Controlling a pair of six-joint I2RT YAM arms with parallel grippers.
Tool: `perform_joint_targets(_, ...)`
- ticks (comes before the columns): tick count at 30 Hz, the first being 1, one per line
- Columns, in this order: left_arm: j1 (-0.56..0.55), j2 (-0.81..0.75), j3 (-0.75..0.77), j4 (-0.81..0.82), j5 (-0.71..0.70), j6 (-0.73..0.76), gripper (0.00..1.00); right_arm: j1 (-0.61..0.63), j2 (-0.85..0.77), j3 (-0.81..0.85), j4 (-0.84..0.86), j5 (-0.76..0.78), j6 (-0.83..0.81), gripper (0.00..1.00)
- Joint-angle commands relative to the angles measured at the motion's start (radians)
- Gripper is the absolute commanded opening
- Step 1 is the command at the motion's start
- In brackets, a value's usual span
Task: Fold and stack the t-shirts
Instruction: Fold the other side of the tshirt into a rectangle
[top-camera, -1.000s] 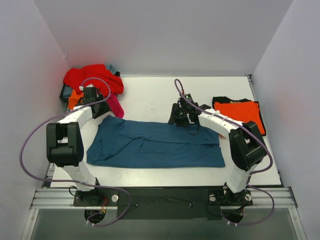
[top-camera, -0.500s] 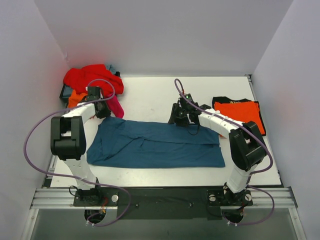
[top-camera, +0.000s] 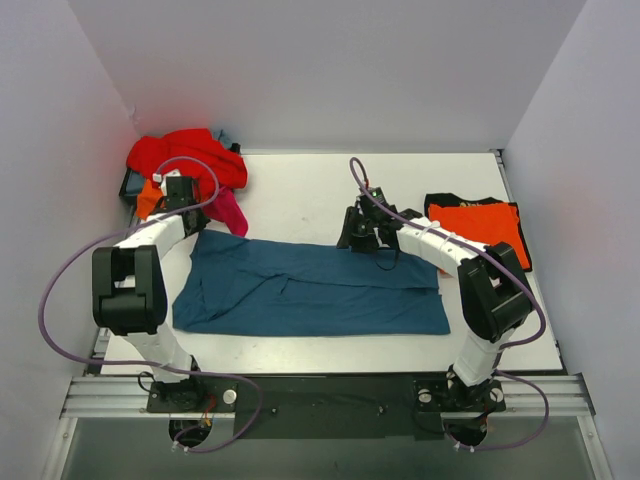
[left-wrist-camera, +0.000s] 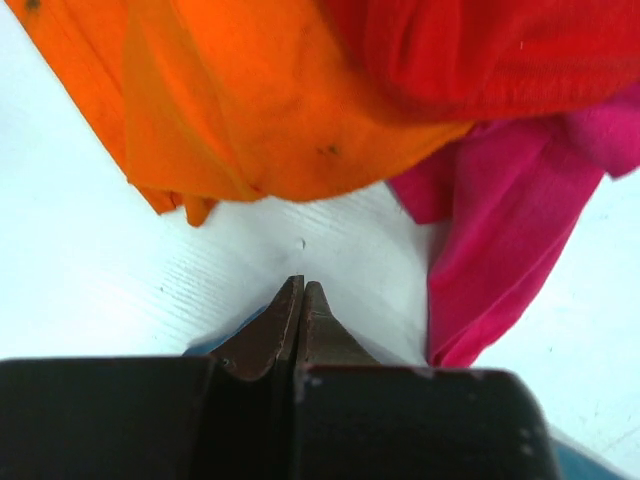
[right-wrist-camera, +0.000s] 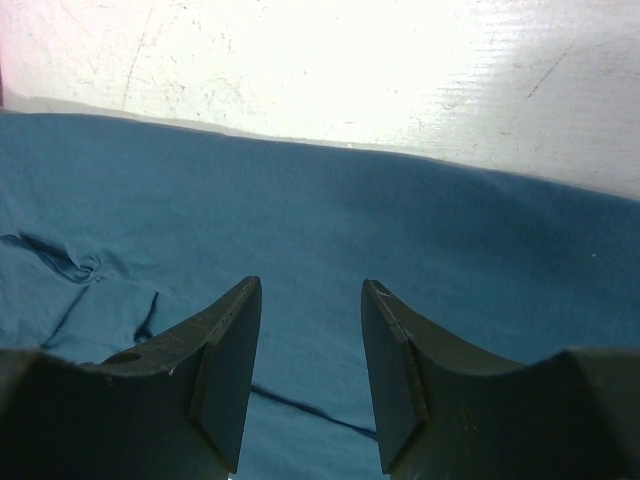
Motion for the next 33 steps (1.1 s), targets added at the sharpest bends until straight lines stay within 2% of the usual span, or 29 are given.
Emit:
perform_joint_targets(1, 0.006, -0.008, -0.010, 0.122, -0.097, -0.033, 0.00, -0.020, -0.009, -0.014, -0.037, 0.034, 0.034, 0.40)
perform_joint_targets(5, 0.008, 0.027, -0.016, 0.171, -0.150, -0.015, 0.00, -0.045, -0.035, -0.063, -0.034, 0.032, 0.034, 0.41)
perform_joint_targets(8, 0.008, 0.070, 0.001, 0.168, -0.153, -0.014, 0.00, -0.004, -0.033, -0.052, -0.026, -0.007, -0.024, 0.42)
perform_joint_targets(11, 0.008, 0.098, -0.001, 0.180, -0.156, -0.014, 0.00, 0.102, 0.007, 0.058, -0.047, -0.027, -0.123, 0.42)
perform_joint_targets(15, 0.011, 0.115, 0.013, 0.177, -0.157, -0.013, 0.00, 0.174, 0.112, 0.203, -0.038, -0.150, -0.156, 0.41)
perform_joint_targets(20, 0.014, 0.132, 0.027, 0.188, -0.137, -0.004, 0.00, 0.254, 0.290, 0.385, -0.027, -0.173, -0.177, 0.43)
perform_joint_targets(24, 0.018, 0.155, 0.051, 0.185, -0.127, 0.004, 0.00, 0.299, 0.428, 0.564, -0.032, -0.212, -0.176, 0.43)
perform_joint_targets(33, 0.026, 0.170, 0.068, 0.175, -0.119, 0.013, 0.00, 0.355, 0.637, 0.820, -0.092, -0.201, -0.259, 0.43)
